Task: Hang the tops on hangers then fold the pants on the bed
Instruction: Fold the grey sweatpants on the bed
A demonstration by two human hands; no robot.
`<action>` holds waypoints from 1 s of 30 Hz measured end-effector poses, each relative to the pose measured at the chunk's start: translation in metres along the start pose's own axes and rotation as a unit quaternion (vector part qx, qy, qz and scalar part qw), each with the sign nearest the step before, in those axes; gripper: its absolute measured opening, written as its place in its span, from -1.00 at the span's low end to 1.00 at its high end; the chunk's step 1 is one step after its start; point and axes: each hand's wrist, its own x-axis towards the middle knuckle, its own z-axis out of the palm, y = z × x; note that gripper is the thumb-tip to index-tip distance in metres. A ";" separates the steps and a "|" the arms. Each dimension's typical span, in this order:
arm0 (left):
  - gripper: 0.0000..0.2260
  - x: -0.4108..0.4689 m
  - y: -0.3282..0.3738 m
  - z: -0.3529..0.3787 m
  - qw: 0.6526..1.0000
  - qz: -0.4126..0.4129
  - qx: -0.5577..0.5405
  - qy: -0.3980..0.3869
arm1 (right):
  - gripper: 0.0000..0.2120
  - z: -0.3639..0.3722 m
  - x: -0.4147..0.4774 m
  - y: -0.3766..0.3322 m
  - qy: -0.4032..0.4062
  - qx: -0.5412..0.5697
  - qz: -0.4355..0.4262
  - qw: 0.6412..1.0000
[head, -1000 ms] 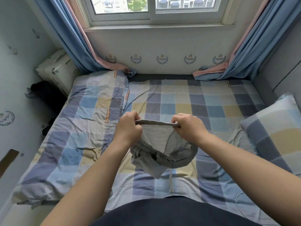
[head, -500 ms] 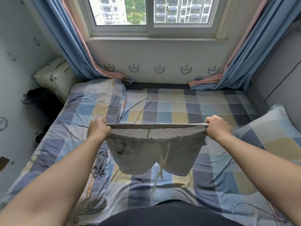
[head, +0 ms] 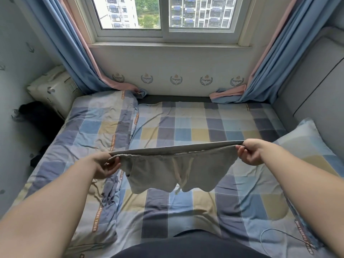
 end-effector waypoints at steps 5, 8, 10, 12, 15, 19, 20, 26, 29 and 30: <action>-0.71 -0.004 -0.003 -0.002 0.993 0.004 -0.108 -0.047 | -0.62 -0.002 0.004 0.007 -0.074 0.094 -0.002 0.993; -0.85 -0.010 -0.007 0.005 0.982 0.033 -0.171 -0.074 | -0.67 0.002 0.004 0.014 -0.117 0.115 -0.054 0.985; -0.87 -0.012 -0.009 0.008 0.973 0.054 -0.204 -0.090 | -0.78 0.006 0.001 0.017 -0.140 0.107 -0.094 0.980; -0.84 -0.012 -0.010 0.011 0.969 0.082 -0.210 -0.099 | -0.80 0.008 0.001 0.019 -0.154 0.099 -0.127 0.975; -0.75 -0.004 -0.014 0.021 0.975 0.154 -0.143 -0.069 | -0.74 0.013 0.003 0.019 -0.147 0.065 -0.168 0.973; -0.92 0.010 -0.020 0.031 0.952 0.292 0.048 0.081 | -0.78 0.026 0.002 0.021 -0.008 -0.084 -0.280 0.956; -0.88 0.012 -0.019 0.030 0.933 0.321 0.105 0.121 | -0.77 0.029 0.000 0.021 0.022 -0.098 -0.302 0.948; -0.69 0.007 -0.013 0.029 0.841 0.371 0.303 0.250 | -0.76 0.035 -0.013 0.018 0.111 -0.168 -0.443 0.874; -0.67 0.001 -0.009 0.035 0.873 0.391 0.224 0.185 | -0.83 0.039 -0.020 0.016 0.115 -0.213 -0.486 0.840; -0.67 -0.002 -0.008 0.038 0.878 0.390 0.215 0.176 | -0.85 0.041 -0.022 0.016 0.118 -0.224 -0.497 0.830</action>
